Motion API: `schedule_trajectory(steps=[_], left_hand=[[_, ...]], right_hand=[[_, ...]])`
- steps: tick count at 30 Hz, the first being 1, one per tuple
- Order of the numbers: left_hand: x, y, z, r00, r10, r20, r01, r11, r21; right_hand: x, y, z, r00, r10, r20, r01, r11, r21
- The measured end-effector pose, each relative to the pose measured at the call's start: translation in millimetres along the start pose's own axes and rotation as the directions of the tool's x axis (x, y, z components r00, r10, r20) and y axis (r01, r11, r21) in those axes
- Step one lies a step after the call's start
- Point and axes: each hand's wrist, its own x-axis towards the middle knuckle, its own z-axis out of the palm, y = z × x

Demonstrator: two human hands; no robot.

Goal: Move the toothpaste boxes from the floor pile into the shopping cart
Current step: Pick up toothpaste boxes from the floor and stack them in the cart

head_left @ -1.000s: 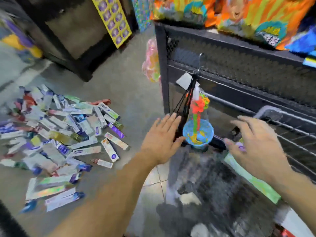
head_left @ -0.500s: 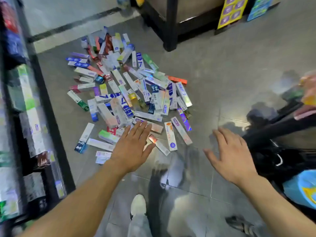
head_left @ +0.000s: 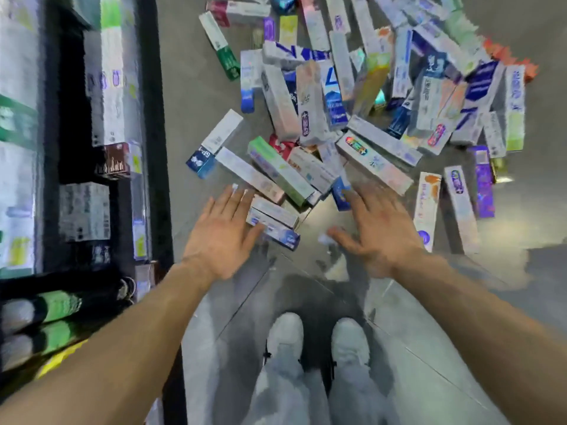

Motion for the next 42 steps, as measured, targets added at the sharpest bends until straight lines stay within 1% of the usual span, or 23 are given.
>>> schedule_trajectory(steps=[3, 6, 9, 11, 13, 14, 18, 21, 22, 24, 25, 27, 29, 31, 32, 33, 34, 35, 36, 38, 39, 42], left_hand=[[21, -20, 75, 1.000, -0.025, 0.001, 0.025, 0.999, -0.020], [44, -39, 141, 1.000, 0.005, -0.015, -0.005, 1.000, 0.003], [68, -57, 192, 0.996, 0.079, -0.031, -0.077, 0.996, 0.047], [82, -67, 215, 0.989, 0.138, -0.052, -0.132, 0.985, 0.113], [93, -77, 229, 0.976, 0.196, -0.099, -0.178, 0.970, 0.166], [97, -82, 233, 0.970, 0.207, -0.127, -0.184, 0.967, 0.175], [103, -87, 234, 0.938, 0.270, -0.216, -0.224, 0.951, 0.214], [106, -83, 235, 0.892, 0.306, -0.332, -0.247, 0.946, 0.209], [105, -81, 234, 0.894, 0.314, -0.320, -0.255, 0.943, 0.214], [100, -83, 231, 0.912, 0.326, -0.248, -0.263, 0.930, 0.258], [96, -85, 229, 0.922, 0.321, -0.216, -0.262, 0.928, 0.265], [82, -91, 224, 0.945, 0.261, -0.197, -0.224, 0.955, 0.192], [64, -98, 225, 0.975, 0.110, -0.191, -0.106, 0.994, 0.034], [45, -104, 232, 0.981, -0.084, -0.176, 0.049, 0.980, -0.193], [39, -105, 235, 0.965, -0.196, -0.176, 0.128, 0.934, -0.334], [34, -106, 239, 0.935, -0.306, -0.179, 0.187, 0.855, -0.485], [32, -105, 241, 0.893, -0.413, -0.178, 0.219, 0.745, -0.630], [31, -106, 242, 0.849, -0.502, -0.165, 0.221, 0.621, -0.752], [30, -107, 243, 0.816, -0.562, -0.140, 0.197, 0.496, -0.846], [25, -110, 238, 0.785, -0.616, -0.066, 0.150, 0.292, -0.944], [22, -111, 236, 0.776, -0.630, -0.037, 0.139, 0.228, -0.964], [14, -109, 230, 0.753, -0.658, 0.024, 0.120, 0.101, -0.988]], right_hand=[[34, 3, 73, 0.999, -0.032, 0.033, 0.033, 0.999, -0.042], [62, 9, 135, 0.998, -0.062, 0.020, 0.063, 0.997, -0.044], [84, 16, 183, 0.990, -0.124, -0.062, 0.121, 0.991, -0.052], [92, 21, 203, 0.974, -0.156, -0.165, 0.146, 0.987, -0.070], [95, 23, 217, 0.951, -0.183, -0.248, 0.169, 0.983, -0.079], [96, 24, 224, 0.951, -0.182, -0.250, 0.169, 0.983, -0.072], [98, 24, 232, 0.976, -0.133, -0.173, 0.119, 0.989, -0.088], [98, 22, 230, 0.981, -0.134, -0.138, 0.114, 0.983, -0.147], [97, 20, 229, 0.982, -0.154, -0.112, 0.133, 0.976, -0.173], [96, 16, 222, 0.979, -0.198, -0.044, 0.184, 0.958, -0.220], [94, 14, 217, 0.978, -0.207, -0.026, 0.195, 0.953, -0.232], [91, 11, 204, 0.978, -0.205, -0.023, 0.194, 0.953, -0.231], [92, 9, 196, 0.983, -0.182, -0.038, 0.171, 0.965, -0.200], [93, 5, 199, 0.988, -0.153, -0.035, 0.146, 0.976, -0.159], [95, 1, 203, 0.990, -0.140, -0.033, 0.134, 0.981, -0.139], [98, -3, 208, 0.991, -0.131, -0.029, 0.127, 0.985, -0.115], [102, -9, 213, 0.991, -0.131, -0.028, 0.128, 0.988, -0.088], [106, -17, 218, 0.990, -0.135, -0.031, 0.133, 0.989, -0.066], [111, -26, 222, 0.989, -0.141, -0.037, 0.138, 0.989, -0.060], [121, -44, 226, 0.984, -0.165, -0.073, 0.157, 0.982, -0.101], [126, -53, 227, 0.981, -0.174, -0.088, 0.162, 0.979, -0.125], [140, -69, 230, 0.987, -0.135, -0.084, 0.124, 0.984, -0.127]])
